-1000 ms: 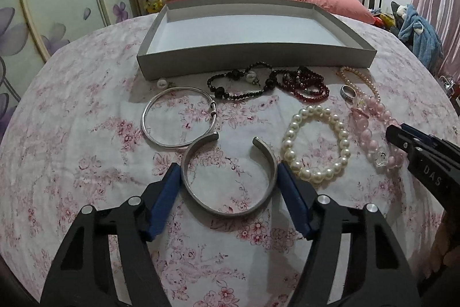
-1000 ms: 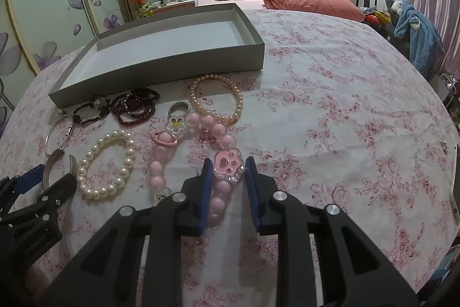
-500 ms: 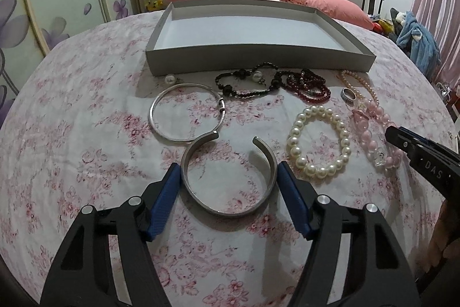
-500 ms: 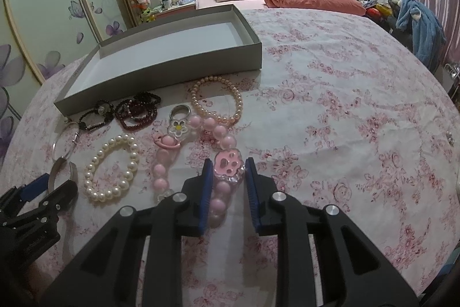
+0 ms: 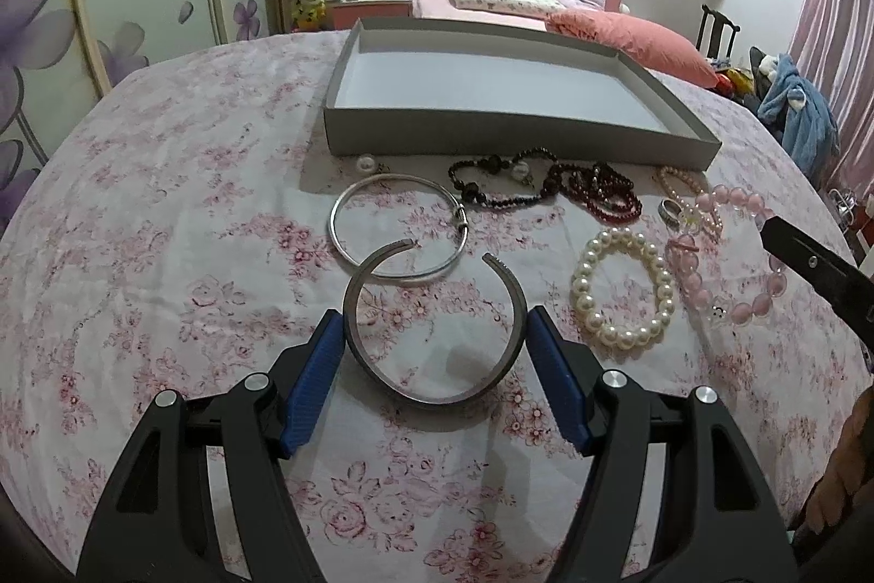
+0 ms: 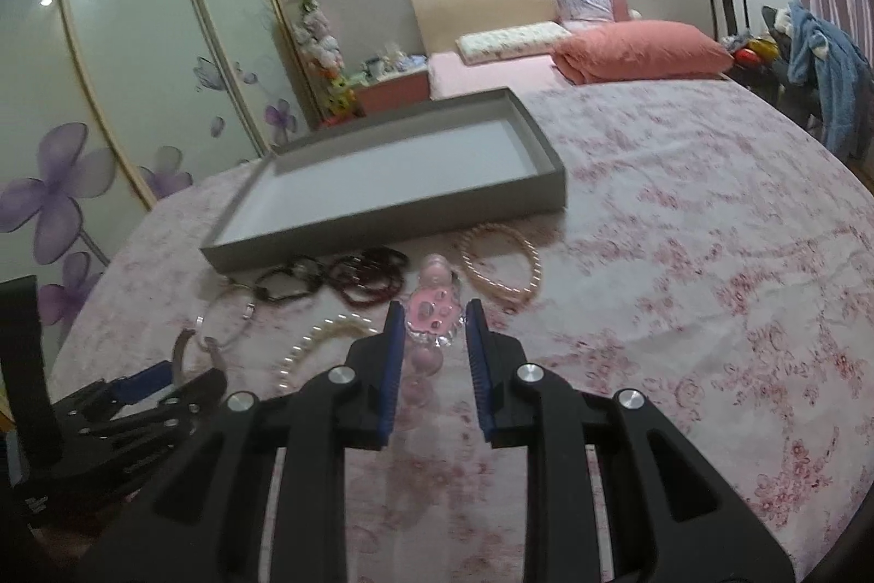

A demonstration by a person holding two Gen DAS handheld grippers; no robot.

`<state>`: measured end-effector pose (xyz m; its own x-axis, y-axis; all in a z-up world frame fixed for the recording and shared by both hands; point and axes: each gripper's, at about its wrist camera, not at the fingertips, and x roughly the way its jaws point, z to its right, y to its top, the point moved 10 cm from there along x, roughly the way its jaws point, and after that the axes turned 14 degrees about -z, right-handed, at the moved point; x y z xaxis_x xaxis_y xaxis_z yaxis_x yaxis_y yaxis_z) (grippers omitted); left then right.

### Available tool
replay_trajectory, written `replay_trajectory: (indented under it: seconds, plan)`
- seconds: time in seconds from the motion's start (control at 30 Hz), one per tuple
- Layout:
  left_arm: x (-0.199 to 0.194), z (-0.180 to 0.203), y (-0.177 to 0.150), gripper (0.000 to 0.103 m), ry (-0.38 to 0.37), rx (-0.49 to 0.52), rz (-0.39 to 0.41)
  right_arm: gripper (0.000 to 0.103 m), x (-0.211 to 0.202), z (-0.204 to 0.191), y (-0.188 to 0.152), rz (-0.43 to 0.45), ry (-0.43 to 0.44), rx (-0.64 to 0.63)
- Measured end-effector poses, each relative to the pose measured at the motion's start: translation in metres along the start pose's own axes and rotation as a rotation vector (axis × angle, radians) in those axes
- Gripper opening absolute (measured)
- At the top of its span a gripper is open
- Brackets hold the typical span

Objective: Organize jewelry
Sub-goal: 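Release the cuff into the gray tray with the left tool while the right tool drops the pink bracelet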

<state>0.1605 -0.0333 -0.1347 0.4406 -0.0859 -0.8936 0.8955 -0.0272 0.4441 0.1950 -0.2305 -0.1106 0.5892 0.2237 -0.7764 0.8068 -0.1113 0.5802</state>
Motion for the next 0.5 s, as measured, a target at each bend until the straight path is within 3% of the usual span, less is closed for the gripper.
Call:
replay_trajectory:
  seconds: [0.5]
  plan:
    - [-0.025, -0.004, 0.021, 0.068, 0.034, -0.01, 0.127, 0.023, -0.015, -0.025, 0.005, 0.082, 0.017, -0.051]
